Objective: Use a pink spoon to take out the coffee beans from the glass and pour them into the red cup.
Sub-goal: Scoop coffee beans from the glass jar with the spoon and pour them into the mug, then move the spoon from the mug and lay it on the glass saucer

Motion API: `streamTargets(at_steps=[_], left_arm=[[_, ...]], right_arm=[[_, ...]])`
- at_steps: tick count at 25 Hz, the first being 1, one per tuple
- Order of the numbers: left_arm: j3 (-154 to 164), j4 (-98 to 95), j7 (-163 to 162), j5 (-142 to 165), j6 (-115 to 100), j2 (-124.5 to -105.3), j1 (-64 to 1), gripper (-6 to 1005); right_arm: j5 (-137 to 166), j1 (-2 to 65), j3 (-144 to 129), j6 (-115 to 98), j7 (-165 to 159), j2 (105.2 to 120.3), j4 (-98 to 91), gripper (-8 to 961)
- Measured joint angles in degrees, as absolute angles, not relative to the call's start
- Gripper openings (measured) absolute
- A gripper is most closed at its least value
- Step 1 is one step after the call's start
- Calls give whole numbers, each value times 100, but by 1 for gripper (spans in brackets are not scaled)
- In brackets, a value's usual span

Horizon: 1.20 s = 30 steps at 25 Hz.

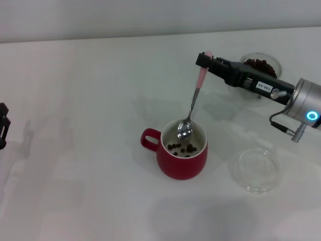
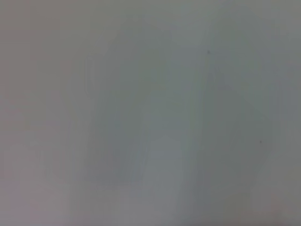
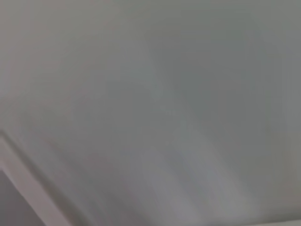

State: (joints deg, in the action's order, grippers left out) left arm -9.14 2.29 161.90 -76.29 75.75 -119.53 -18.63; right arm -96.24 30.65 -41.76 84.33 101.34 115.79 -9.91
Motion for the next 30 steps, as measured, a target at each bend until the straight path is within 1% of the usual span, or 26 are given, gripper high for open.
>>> streamTargets(at_steps=[12,18,24,30], left_arm=[[-914,221,16189,-7629,7576,-11944,-1863,485],[-914,191,16189,-7629,7576,-11940,-1863,485],[-914,184,16189,-7649,7577,-11928,-1881,485],[-914,168,16189,-7650,7577,-11926,-1920,485]], right_arm=[[-10088,2722,-4157,8874,8315,11531,-1098,162],[-10187,2268,-4157,9049,7915,11505,-1620,165],[-10180,1764,-4157,9003,7996,11448,-2032,168],[-10136,1374,-4160,8961,8318,11347,-2089,171]])
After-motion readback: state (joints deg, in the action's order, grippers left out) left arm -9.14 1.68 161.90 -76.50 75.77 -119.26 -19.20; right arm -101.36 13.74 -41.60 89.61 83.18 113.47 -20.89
